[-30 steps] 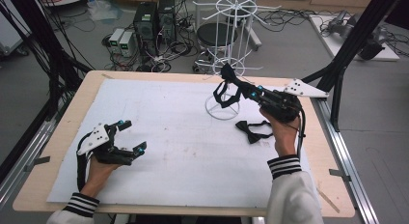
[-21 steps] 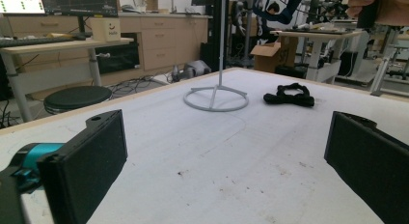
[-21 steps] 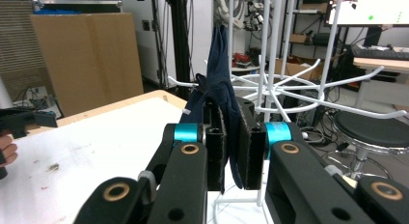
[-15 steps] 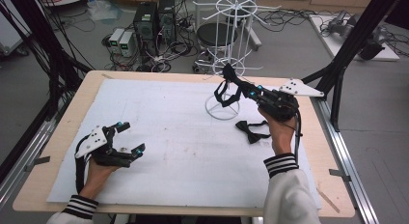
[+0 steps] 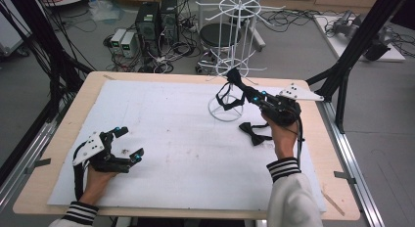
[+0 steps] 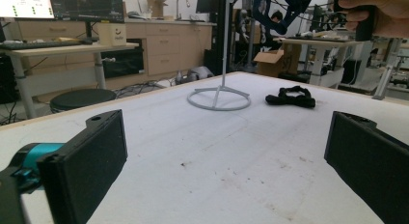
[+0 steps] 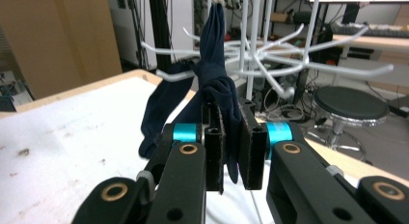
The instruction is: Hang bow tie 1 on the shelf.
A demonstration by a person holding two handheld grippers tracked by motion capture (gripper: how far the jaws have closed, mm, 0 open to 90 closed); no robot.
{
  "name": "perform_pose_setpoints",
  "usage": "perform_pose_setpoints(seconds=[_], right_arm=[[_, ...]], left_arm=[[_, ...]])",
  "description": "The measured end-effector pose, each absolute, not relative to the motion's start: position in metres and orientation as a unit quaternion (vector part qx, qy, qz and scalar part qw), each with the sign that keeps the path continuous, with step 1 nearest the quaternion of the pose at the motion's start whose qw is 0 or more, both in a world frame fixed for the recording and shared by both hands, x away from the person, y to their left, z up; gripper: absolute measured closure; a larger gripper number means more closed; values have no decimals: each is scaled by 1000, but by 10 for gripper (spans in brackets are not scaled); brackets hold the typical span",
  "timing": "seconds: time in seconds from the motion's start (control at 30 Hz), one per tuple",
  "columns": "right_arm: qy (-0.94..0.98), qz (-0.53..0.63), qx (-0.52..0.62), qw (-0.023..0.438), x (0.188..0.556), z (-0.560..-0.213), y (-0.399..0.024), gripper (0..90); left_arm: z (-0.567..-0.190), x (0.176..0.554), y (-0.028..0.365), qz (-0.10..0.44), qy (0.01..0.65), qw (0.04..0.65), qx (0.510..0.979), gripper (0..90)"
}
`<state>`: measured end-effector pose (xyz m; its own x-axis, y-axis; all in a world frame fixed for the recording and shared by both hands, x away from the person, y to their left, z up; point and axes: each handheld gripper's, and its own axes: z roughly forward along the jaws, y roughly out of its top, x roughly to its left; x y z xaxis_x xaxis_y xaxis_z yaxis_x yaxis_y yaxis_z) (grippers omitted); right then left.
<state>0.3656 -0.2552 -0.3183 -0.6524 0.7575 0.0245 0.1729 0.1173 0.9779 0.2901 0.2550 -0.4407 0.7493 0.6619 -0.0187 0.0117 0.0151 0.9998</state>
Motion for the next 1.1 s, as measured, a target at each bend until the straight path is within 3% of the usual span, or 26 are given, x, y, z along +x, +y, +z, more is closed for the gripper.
perform_pose_setpoints(seconds=[0.43,0.97,1.1], right_arm=[[738,518,344,264,372,-331,-245,829],[748,511,357,228,375,-353,-249,828],[749,508,359,226,375,-353,-249,782]], left_arm=[[-446,287,256,264,257,664,650,17],[-451,287,257,276,260,664,644,18],[-453,287,257,275,262,664,644,17]])
